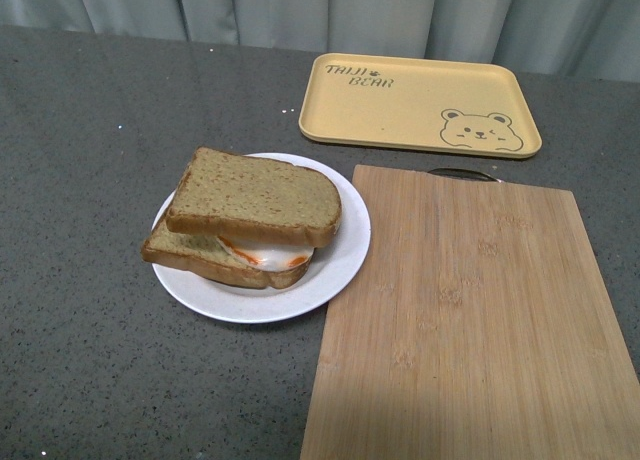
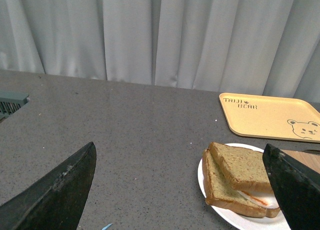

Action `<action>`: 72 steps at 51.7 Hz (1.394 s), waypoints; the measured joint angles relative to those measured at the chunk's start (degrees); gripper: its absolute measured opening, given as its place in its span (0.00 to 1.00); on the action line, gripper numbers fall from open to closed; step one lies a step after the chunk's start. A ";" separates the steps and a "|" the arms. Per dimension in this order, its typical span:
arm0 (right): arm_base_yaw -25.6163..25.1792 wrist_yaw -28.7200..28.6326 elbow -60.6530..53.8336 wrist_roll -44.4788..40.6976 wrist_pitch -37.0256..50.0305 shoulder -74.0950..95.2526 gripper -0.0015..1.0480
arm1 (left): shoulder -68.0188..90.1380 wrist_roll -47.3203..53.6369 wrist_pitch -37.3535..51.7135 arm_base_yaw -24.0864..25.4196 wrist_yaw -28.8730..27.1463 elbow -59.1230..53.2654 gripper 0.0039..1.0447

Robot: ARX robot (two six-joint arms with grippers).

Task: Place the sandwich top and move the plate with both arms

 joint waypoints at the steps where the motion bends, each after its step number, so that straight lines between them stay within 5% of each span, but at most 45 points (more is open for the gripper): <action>1: 0.00 0.00 0.00 0.00 -0.57 -0.59 0.01 | 0.00 0.00 0.00 0.00 0.00 0.00 0.94; 40: 0.00 -0.15 0.04 -0.09 -19.74 -19.52 0.03 | 0.00 0.00 0.00 0.00 0.02 0.00 0.94; 63: 0.00 -0.15 0.04 -0.09 -19.82 -19.54 0.92 | 0.11 0.00 -0.11 0.00 0.04 0.07 0.94; 67: 0.00 -0.17 0.04 -0.07 -19.82 -19.54 0.90 | 10.10 -6.93 -10.99 0.00 1.27 4.63 0.94; 72: 0.00 -0.15 0.04 -0.07 -19.82 -19.54 0.91 | 28.04 -20.09 -5.75 -2.25 2.10 5.86 0.94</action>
